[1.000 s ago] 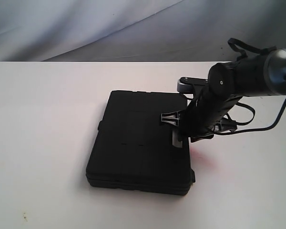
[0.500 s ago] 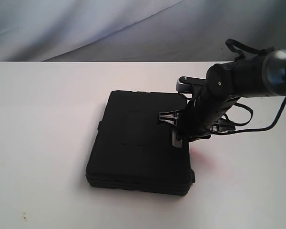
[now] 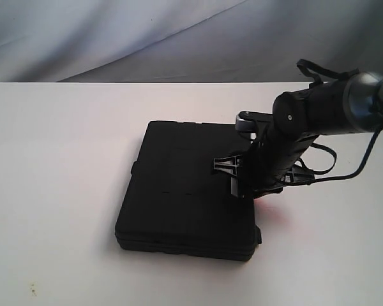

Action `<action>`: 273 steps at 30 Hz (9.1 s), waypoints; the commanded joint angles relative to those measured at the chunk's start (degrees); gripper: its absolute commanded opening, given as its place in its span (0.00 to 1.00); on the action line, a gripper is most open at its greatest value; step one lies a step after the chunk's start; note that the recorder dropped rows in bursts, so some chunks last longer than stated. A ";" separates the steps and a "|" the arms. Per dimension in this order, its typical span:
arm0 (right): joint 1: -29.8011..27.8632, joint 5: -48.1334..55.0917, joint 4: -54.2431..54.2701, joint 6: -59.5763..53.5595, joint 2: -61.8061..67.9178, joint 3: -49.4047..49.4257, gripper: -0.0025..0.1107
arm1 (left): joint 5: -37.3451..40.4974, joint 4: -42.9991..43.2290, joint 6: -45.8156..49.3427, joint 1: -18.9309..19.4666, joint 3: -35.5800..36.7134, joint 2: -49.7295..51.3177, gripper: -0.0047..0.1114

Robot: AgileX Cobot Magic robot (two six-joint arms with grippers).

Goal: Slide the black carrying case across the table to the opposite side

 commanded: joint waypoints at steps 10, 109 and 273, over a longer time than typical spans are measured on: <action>0.75 -2.08 -0.45 0.10 0.53 -0.34 0.23 | -0.03 -0.25 0.05 -0.38 0.23 -0.22 0.04; -19.16 2.55 -22.68 0.35 -7.02 7.99 0.16 | -0.03 -0.25 0.05 -0.38 0.23 -0.22 0.04; -19.05 -13.74 -10.45 -11.28 -114.42 67.10 0.02 | -0.03 -0.25 0.05 -0.38 0.23 -0.22 0.04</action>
